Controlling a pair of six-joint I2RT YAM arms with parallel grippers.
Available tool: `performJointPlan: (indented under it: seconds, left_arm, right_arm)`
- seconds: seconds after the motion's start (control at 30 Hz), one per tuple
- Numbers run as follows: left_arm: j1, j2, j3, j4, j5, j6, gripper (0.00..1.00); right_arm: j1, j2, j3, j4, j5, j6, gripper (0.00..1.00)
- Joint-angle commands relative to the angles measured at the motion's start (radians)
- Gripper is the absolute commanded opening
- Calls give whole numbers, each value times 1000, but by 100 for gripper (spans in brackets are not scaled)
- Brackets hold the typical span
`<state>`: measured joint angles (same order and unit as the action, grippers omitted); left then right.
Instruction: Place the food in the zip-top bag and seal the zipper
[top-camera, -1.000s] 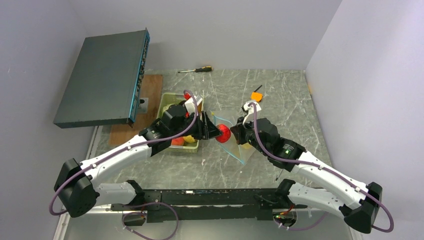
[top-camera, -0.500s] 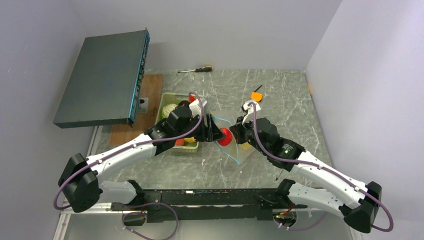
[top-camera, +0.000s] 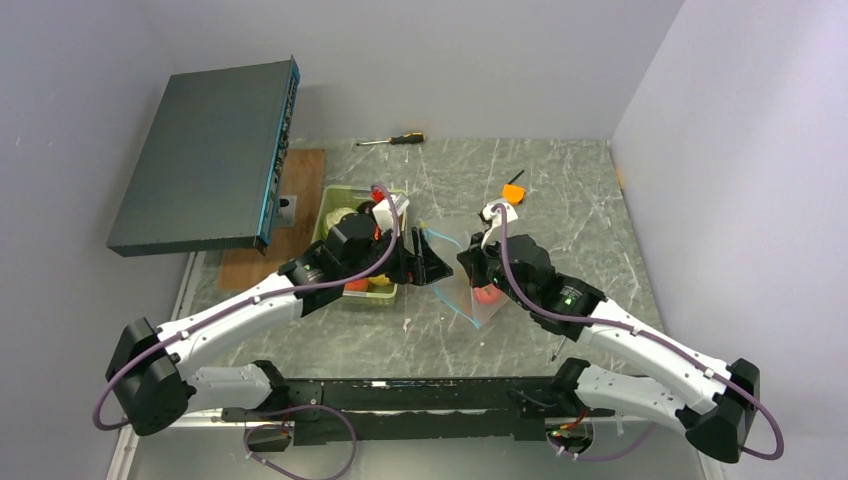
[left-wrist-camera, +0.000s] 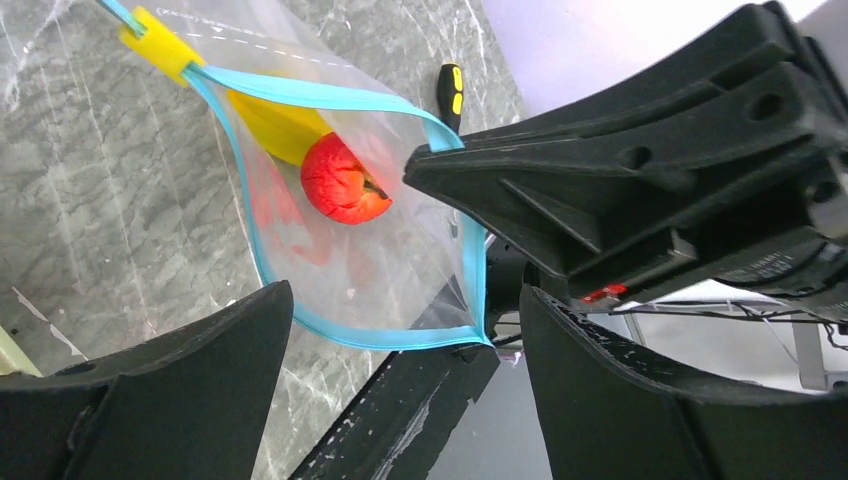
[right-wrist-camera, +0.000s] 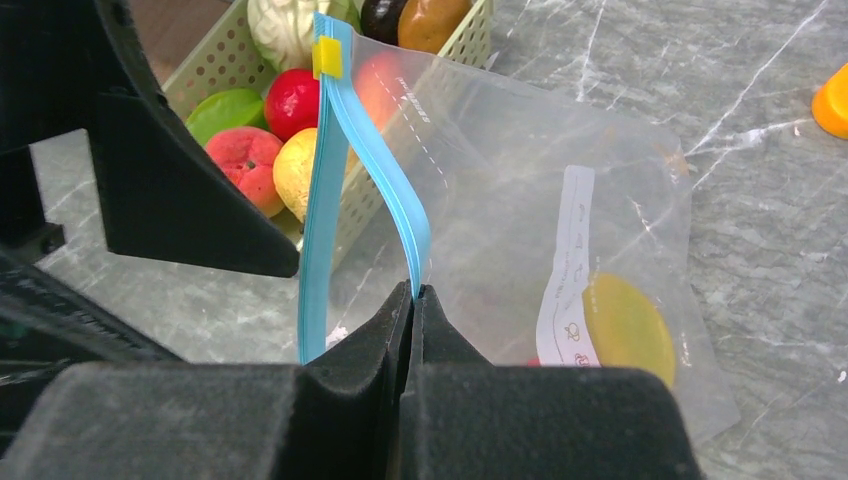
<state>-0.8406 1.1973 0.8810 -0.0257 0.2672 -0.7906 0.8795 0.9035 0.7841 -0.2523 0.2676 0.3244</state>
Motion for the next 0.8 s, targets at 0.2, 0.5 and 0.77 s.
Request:
performJointPlan:
  seconds: [0.2,0.5,0.77]
  left_arm:
    - [-5,-165,19,-81,-71,71,92]
    - [-5,-281,95,-413,-326,131,99]
    - [-3,-276,89,-639,-605,-103,100]
  right_arm:
    - [1,18,15,42,7,-1,0]
    - [1,20,17,41,0,-2,0]
    - [2,17,23,30,3,2,0]
